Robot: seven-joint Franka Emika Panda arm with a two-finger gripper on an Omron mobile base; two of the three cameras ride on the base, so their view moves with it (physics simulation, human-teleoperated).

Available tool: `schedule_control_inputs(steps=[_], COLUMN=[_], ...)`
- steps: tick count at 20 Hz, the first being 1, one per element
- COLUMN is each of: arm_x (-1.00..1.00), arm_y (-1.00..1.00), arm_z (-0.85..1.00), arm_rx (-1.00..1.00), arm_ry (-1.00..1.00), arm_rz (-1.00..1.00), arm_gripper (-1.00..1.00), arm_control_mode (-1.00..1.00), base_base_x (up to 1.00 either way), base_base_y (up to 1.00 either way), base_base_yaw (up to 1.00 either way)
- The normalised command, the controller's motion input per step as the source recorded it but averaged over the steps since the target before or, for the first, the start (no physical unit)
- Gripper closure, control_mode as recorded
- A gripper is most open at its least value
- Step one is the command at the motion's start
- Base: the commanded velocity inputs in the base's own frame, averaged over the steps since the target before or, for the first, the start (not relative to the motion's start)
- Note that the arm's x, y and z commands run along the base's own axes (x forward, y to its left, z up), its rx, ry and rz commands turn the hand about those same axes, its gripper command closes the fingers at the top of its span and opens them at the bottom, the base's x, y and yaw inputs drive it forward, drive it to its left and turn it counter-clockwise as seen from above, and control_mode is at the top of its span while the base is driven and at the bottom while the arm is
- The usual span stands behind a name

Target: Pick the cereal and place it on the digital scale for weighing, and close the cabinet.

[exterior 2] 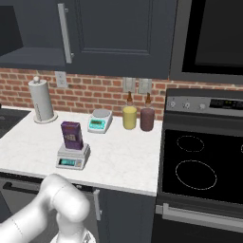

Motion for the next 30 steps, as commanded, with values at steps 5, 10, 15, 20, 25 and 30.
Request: schedule_control_inputs(steps=[5,10,15,20,25,30], arm_x=[-0.04,-0.26,-0.05,-0.15,-0.1,-0.12], arm_y=[0.9,0.93,0.61,0.21,-0.1,-0.44], arm_z=[-0.26,-0.44,-0.03,0.05,0.24,0.34], arm_rx=[0.22,0.25,0.2,0.26,0.32,0.37], arm_ry=[-0.37,-0.38,-0.39,-0.39,-0.33,-0.28], arm_rz=[-0.16,-0.15,-0.19,-0.2,-0.2,-0.17], arm_gripper=[-1.0,-1.0,-1.0,-1.0,-1.0,-1.0], arm_control_mode=[-1.0,-1.0,-1.0,-1.0,-1.0,-1.0], base_base_x=[0.0,0.0,0.0,0.0,0.0,0.0], base_base_y=[0.0,0.0,0.0,0.0,0.0,0.0], base_base_yaw=[0.0,0.0,0.0,0.0,0.0,0.0])
